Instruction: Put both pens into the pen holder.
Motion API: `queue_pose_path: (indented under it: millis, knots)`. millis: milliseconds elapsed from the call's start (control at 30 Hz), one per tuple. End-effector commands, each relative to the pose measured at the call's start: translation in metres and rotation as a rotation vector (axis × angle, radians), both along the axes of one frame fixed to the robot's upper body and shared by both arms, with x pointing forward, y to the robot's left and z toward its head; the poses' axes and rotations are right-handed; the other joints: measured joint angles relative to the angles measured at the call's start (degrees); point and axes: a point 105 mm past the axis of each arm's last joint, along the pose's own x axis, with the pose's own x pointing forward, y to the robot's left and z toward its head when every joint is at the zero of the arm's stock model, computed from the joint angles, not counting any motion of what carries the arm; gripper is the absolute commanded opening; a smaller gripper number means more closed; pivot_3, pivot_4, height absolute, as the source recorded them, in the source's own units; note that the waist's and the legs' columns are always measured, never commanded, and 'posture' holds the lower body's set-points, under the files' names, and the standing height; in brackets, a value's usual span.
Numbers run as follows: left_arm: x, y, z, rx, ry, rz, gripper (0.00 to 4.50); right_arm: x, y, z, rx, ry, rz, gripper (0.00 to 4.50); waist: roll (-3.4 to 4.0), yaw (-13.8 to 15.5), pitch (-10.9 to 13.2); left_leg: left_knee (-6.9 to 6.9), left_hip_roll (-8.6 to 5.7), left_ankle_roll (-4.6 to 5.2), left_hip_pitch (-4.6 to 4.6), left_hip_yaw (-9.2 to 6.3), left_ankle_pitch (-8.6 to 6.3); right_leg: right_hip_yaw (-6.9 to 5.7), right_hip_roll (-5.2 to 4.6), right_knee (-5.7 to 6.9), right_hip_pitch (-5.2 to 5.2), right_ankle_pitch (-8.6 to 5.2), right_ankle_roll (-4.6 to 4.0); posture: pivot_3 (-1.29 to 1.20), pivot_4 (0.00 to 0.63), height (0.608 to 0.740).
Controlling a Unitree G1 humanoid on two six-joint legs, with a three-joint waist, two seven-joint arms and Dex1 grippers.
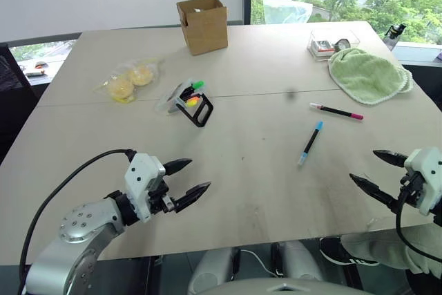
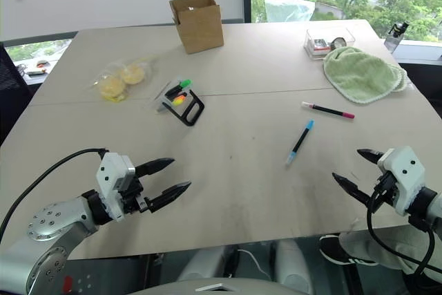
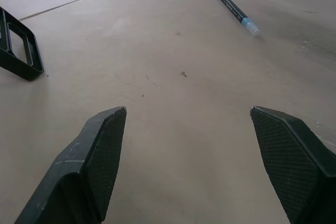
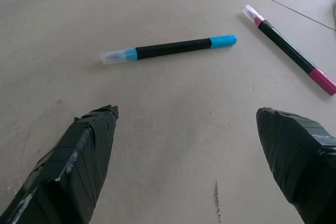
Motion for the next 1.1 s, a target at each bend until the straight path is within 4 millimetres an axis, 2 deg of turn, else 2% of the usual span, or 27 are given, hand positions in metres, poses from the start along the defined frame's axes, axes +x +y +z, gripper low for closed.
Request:
queue_pose_path:
  millis: [33, 133, 267, 433, 500, 567, 667, 733, 833, 867, 1000, 1033, 1100]
  knots:
    - [0.002, -0.007, 0.016, -0.042, -0.045, -0.056, 3.92, 0.013, -0.002, 0.008, -0.034, -0.026, 0.012, 4.50, 0.00, 0.0, 0.0, -0.03, 0.00, 0.00, 0.00, 0.00, 0.00, 0.00, 0.00, -0.02, 0.00, 0.00, 0.00, 0.00, 0.150, 0.740]
    - [0.004, -0.024, 0.031, -0.107, -0.085, -0.165, 3.92, 0.044, -0.003, 0.009, -0.074, -0.005, 0.016, 4.50, 0.00, -0.2, 0.1, -0.04, 0.02, -0.01, 0.08, 0.19, 0.01, -0.02, -0.07, -0.05, 0.01, 0.03, -0.03, 0.00, 0.150, 0.740]
    - [0.003, -0.035, 0.044, -0.134, -0.132, -0.257, 3.92, 0.085, -0.007, 0.008, -0.128, 0.031, 0.015, 4.50, -0.02, -0.4, 0.1, -0.07, 0.10, 0.00, 0.15, 0.48, 0.04, -0.47, -0.43, -0.08, -0.01, 0.09, -0.12, 0.00, 0.150, 0.740]
    - [0.009, -0.042, 0.060, -0.165, -0.210, -0.272, 3.92, 0.154, -0.015, 0.011, -0.236, 0.094, -0.025, 4.50, 0.10, -0.8, 0.2, -0.21, 0.11, -0.01, 0.05, 0.62, 0.04, -0.39, -0.40, -0.18, -0.19, 0.20, 0.03, 0.00, 0.150, 0.740]
    - [0.011, -0.045, 0.060, -0.164, -0.224, -0.271, 3.92, 0.174, -0.016, 0.013, -0.265, 0.103, -0.041, 4.50, 0.09, -0.9, 0.2, -0.29, 0.11, 0.00, 0.00, 0.67, 0.04, -0.34, -0.41, -0.30, -0.24, 0.21, 0.02, 0.00, 0.150, 0.740]
    - [0.012, -0.047, 0.062, -0.169, -0.239, -0.265, 3.92, 0.191, -0.017, 0.012, -0.296, 0.121, -0.061, 4.50, 0.09, -1.1, 0.2, -0.37, 0.11, 0.00, -0.06, 0.60, 0.03, -0.42, -0.43, -0.39, -0.28, 0.21, 0.02, 0.00, 0.150, 0.740]
    - [0.012, -0.048, 0.064, -0.176, -0.257, -0.245, 3.92, 0.197, -0.021, 0.004, -0.315, 0.203, -0.082, 4.50, 0.09, -1.1, 0.2, -0.43, 0.09, 0.00, -0.25, 0.55, 0.03, -0.48, -0.47, -0.49, -0.42, 0.20, 0.01, 0.00, 0.150, 0.740]
    - [0.013, -0.048, 0.066, -0.177, -0.268, -0.226, 3.97, 0.195, -0.025, -0.002, -0.322, 0.262, -0.085, 3.94, 0.10, -1.1, 0.2, -0.44, 0.08, 0.00, -0.35, 0.51, 0.03, -0.52, -0.49, -0.57, -0.46, 0.20, 0.01, 0.00, 0.150, 0.740]
    - [0.014, -0.049, 0.073, -0.222, -0.267, -0.187, 3.97, 0.189, -0.028, -0.006, -0.315, 0.332, -0.074, 2.77, 0.10, -1.1, 0.2, -0.42, 0.05, 0.00, -0.35, 0.48, 0.02, -0.52, -0.51, -0.58, -0.43, 0.20, 0.02, 0.00, 0.150, 0.740]
    - [0.015, -0.050, 0.075, -0.234, -0.270, -0.177, 3.97, 0.188, -0.029, -0.005, -0.306, 0.341, -0.075, 2.15, 0.10, -1.1, 0.2, -0.41, 0.04, 0.01, -0.35, 0.47, 0.02, -0.52, -0.51, -0.56, -0.42, 0.21, 0.02, 0.00, 0.150, 0.740]
    - [0.022, -0.057, 0.082, -0.317, -0.231, -0.118, 3.97, 0.185, -0.029, 0.003, -0.224, 0.351, -0.053, 0.26, 0.11, -1.0, 0.2, -0.29, 0.04, 0.01, -0.26, 0.41, 0.02, -0.56, -0.51, -0.40, -0.33, 0.21, 0.03, 0.00, 0.150, 0.740]
    - [0.024, -0.059, 0.082, -0.329, -0.202, -0.108, 3.97, 0.183, -0.030, 0.005, -0.194, 0.356, -0.047, 0.04, 0.11, -1.0, 0.2, -0.27, 0.04, 0.01, -0.24, 0.42, 0.02, -0.56, -0.51, -0.37, -0.32, 0.22, 0.03, 0.00, 0.150, 0.740]
    - [0.029, -0.065, 0.085, -0.406, -0.129, -0.111, 3.97, 0.179, -0.028, 0.010, -0.110, 0.376, -0.020, 0.04, 0.14, -0.9, 0.2, -0.23, 0.04, 0.01, -0.24, 0.41, 0.02, -0.55, -0.50, -0.32, -0.32, 0.22, 0.03, 0.00, 0.150, 0.740]
